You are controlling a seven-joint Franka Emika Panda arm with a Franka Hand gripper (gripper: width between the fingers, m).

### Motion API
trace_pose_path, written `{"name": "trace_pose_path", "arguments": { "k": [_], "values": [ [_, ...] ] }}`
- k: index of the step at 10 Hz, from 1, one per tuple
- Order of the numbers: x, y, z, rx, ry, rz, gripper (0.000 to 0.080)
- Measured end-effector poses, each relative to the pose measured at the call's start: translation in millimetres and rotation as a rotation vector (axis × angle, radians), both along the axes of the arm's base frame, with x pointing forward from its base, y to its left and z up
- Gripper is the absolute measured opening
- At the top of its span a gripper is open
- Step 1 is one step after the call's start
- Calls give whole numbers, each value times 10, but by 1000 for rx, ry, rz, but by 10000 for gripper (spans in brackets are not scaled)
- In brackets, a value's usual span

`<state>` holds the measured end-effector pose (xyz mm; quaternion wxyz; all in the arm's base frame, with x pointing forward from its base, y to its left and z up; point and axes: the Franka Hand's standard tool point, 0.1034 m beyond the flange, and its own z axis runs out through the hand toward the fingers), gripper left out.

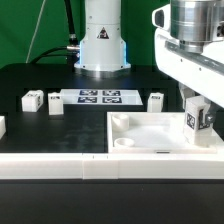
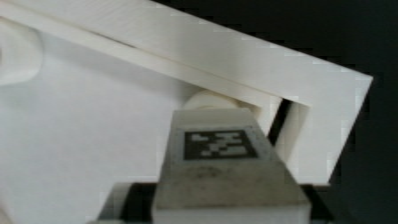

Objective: Assemble one leg

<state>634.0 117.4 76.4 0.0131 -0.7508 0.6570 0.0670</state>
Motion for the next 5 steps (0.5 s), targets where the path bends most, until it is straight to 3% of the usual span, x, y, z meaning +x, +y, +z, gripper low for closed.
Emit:
{"name": "trace_pose_path", "arguments": {
  "k": [3, 4, 5],
  "values": [
    [2, 4, 0, 1, 14, -128, 291],
    [1, 3, -2, 4, 11, -95, 370],
    [1, 4, -3, 7, 7, -62, 370]
  ]
}}
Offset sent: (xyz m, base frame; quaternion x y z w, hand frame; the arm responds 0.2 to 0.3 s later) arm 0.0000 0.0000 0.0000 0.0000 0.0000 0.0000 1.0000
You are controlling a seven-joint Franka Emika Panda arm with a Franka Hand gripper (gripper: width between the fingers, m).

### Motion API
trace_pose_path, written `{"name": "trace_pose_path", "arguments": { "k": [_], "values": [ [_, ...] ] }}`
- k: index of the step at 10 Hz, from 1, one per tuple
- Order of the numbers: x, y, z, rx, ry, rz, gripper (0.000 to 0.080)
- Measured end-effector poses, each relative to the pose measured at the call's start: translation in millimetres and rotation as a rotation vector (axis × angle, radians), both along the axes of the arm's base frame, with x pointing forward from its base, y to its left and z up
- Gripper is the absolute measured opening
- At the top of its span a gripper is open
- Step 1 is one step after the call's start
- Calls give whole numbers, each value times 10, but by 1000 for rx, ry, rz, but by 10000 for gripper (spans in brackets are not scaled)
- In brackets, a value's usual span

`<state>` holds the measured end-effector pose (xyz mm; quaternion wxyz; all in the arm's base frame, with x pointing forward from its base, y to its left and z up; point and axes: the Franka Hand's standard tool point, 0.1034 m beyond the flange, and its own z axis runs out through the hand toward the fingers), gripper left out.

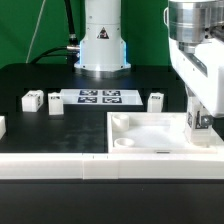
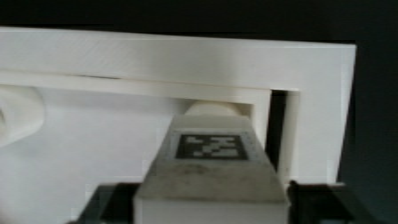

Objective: Assemble one leg

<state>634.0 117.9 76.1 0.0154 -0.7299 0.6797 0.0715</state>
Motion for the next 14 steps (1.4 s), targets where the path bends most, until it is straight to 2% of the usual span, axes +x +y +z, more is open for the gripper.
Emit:
{"name": "trace_pose_path", "arguments": {
  "k": [1, 2, 3, 7, 8, 11, 14],
  "values": [
    [2, 1, 1, 2, -4, 24, 506],
    [1, 3, 0, 9, -16, 132, 506],
    [-1, 10, 0, 18, -30, 246, 623],
    [2, 21, 1, 54, -85, 696, 649],
    [3, 25, 1, 59, -92, 749, 649],
    [43, 33, 15, 56, -144, 1143, 649],
    [51, 11, 16, 75, -173, 1401, 649]
  ]
}}
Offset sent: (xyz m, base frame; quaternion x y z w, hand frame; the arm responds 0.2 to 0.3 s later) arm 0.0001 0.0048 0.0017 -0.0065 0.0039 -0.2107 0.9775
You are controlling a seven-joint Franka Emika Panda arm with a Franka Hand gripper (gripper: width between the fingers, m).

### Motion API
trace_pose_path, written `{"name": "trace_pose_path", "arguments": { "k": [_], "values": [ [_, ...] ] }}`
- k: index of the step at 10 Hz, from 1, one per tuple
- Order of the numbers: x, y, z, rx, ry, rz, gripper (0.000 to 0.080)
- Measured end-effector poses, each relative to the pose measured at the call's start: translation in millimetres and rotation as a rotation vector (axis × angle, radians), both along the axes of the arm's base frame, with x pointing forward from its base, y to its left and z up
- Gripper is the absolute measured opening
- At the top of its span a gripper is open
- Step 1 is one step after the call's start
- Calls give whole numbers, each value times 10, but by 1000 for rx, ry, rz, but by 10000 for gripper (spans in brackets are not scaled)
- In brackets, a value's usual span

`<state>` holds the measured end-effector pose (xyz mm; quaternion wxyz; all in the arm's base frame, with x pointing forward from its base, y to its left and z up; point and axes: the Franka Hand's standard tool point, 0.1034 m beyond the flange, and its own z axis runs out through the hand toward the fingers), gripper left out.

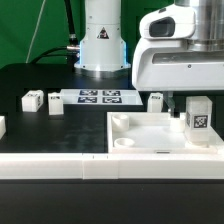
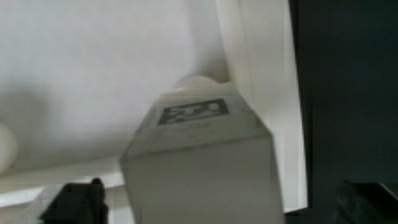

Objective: Assemble one leg

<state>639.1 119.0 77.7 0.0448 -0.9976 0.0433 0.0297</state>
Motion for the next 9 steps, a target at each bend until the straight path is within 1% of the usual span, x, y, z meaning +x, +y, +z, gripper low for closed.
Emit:
{"name": "trace_pose_path", "arguments": {
  "k": [1, 2, 4, 7, 8, 9],
  "values": [
    [-2, 0, -4, 0, 1, -1, 623],
    [-2, -2, -6, 0, 1, -1, 623],
    [-3, -4, -9, -1, 1, -1, 286],
    [-1, -15, -10, -4, 6, -56, 290],
    [8, -41, -11, -3, 9, -65, 290],
    [12, -54, -14, -4, 16, -142, 290]
  ]
}}
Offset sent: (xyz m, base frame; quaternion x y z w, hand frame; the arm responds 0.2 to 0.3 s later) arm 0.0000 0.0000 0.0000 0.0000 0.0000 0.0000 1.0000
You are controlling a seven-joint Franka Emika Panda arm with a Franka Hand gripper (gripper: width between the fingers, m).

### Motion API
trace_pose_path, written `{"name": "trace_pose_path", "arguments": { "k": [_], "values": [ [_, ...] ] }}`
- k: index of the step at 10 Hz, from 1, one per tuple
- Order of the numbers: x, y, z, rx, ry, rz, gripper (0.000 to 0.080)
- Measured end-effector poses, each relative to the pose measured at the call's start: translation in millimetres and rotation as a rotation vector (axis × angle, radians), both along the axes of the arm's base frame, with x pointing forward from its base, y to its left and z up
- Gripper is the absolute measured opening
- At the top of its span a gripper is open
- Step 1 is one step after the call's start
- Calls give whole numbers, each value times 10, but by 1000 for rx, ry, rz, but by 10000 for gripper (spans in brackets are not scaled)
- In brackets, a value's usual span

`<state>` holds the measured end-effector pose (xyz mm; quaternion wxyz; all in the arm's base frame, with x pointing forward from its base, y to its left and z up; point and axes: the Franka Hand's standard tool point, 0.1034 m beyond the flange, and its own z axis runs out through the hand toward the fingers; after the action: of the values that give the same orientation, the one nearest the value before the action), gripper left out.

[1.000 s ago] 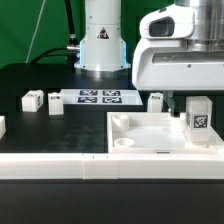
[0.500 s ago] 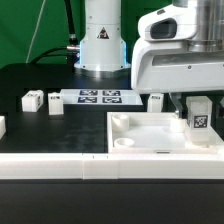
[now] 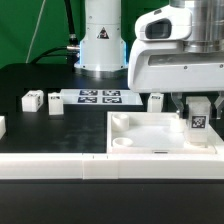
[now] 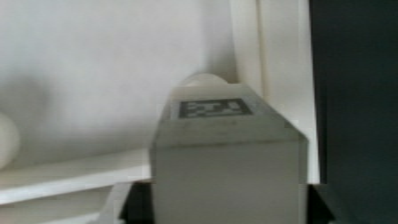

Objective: Assemble one leg

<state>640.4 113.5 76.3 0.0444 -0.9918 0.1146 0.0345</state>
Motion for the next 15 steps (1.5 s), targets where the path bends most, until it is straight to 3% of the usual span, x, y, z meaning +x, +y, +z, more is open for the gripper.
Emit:
{"name": "trace_pose_path", "arguments": {
  "k": [8, 12, 13, 14, 15],
  "values": [
    [20, -47, -10, -45, 84, -1045, 291],
    [12, -66, -11, -50, 118, -1266, 291],
    [11, -65, -18, -50, 118, -1262, 371],
    [9, -64, -22, -49, 116, -1241, 508],
    [8, -59, -22, -49, 116, -1233, 508]
  ]
}}
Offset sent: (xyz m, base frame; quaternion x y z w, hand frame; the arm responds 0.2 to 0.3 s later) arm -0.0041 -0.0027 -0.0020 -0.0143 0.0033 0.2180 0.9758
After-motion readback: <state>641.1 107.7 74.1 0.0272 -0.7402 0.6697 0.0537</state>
